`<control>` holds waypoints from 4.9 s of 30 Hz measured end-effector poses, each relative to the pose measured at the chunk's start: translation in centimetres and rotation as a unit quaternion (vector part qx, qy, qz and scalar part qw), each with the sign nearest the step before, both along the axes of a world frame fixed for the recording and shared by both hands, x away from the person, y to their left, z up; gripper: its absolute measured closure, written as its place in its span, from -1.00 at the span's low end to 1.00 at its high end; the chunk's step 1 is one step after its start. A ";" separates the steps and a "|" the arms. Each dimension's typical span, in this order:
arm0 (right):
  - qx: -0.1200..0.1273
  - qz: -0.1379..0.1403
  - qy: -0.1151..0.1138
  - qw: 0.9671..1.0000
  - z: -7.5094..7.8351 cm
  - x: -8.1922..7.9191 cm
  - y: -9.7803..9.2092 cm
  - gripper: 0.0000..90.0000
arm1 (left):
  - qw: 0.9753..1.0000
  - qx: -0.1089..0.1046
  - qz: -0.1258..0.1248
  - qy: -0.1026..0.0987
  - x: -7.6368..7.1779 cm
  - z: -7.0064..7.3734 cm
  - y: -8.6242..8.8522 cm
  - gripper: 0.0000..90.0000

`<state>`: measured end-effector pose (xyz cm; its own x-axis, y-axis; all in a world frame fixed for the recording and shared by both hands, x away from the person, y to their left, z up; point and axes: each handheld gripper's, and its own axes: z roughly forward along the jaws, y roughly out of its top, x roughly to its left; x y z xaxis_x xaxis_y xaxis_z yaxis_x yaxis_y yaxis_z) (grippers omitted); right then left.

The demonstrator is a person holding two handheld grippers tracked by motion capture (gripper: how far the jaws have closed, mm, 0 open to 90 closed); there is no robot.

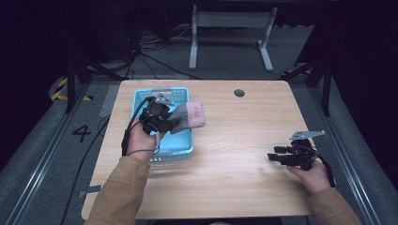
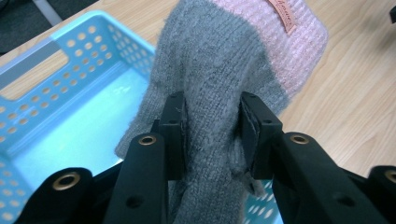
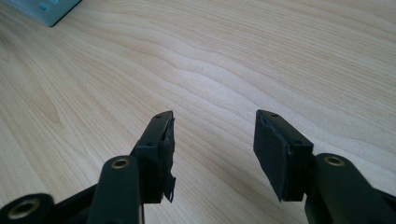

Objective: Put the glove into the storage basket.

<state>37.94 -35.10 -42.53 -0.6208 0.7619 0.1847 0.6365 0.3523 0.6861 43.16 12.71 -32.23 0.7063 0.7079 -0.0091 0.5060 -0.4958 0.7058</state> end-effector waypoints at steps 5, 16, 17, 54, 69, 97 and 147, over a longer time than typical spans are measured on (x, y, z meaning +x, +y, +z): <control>0.001 -0.002 0.001 1.000 -0.1 -0.2 -0.1 0.07 | 1.000 0.003 0.013 0.006 0.8 -0.7 1.6 0.47; -0.002 -0.003 0.004 1.000 -0.2 -0.4 -0.2 0.07 | 0.998 0.033 0.040 0.032 2.6 -2.6 3.5 0.47; -0.001 -0.004 0.004 1.000 -0.2 -0.6 -0.3 0.07 | 0.998 0.036 0.041 0.035 2.8 -2.8 3.5 0.47; -0.007 -0.020 0.009 1.000 -0.5 -2.1 -1.4 0.06 | 0.988 0.107 0.023 0.111 6.5 -8.2 1.7 0.46; -0.009 -0.027 0.011 1.000 -0.6 -2.7 -1.8 0.06 | 0.985 0.127 0.025 0.113 7.5 -9.3 1.1 0.40; -0.003 0.010 0.007 1.000 -0.2 -0.9 0.3 0.06 | 0.999 0.028 0.014 0.044 3.1 -4.0 0.2 0.02; -0.020 0.040 0.026 0.999 -1.5 0.3 2.1 0.06 | 0.990 -0.016 -0.136 0.019 -10.4 -10.0 -2.4 -0.01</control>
